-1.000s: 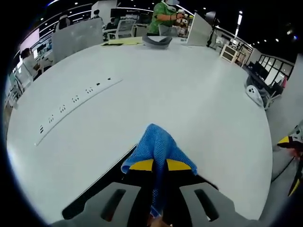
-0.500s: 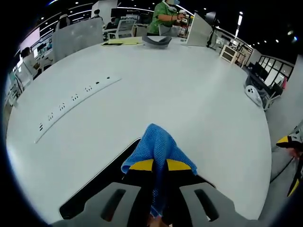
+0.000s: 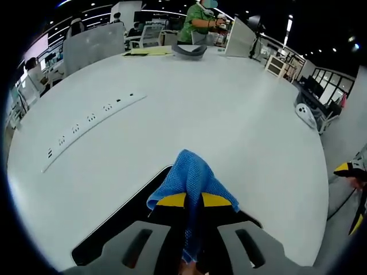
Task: Wipe the mirror surface with the cleaning cloth until all visible marks leave the cleaned area.
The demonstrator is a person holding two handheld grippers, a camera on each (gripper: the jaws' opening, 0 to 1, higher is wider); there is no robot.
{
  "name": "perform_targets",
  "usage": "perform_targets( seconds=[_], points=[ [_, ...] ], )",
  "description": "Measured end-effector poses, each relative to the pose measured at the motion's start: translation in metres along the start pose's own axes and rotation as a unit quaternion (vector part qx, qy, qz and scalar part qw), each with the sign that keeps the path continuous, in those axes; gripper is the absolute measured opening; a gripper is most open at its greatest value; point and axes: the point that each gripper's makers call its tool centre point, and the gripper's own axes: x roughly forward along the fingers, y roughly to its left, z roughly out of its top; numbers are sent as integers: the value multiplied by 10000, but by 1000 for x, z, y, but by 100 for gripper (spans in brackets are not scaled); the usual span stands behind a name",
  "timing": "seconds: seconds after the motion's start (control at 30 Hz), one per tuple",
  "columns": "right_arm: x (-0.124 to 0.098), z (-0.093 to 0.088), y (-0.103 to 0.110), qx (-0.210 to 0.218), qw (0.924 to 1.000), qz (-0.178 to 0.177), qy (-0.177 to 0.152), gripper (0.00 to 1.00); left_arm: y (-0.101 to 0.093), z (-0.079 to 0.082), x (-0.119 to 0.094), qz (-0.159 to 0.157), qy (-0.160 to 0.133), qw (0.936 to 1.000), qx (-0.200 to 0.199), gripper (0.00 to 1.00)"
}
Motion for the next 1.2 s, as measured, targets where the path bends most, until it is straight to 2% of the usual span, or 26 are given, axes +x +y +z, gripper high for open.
perform_targets(
  seconds=[1.2],
  points=[
    [0,4,4,-96,9999,73,46,100,11,-13,-14,24,5,10000,-57,6]
  ],
)
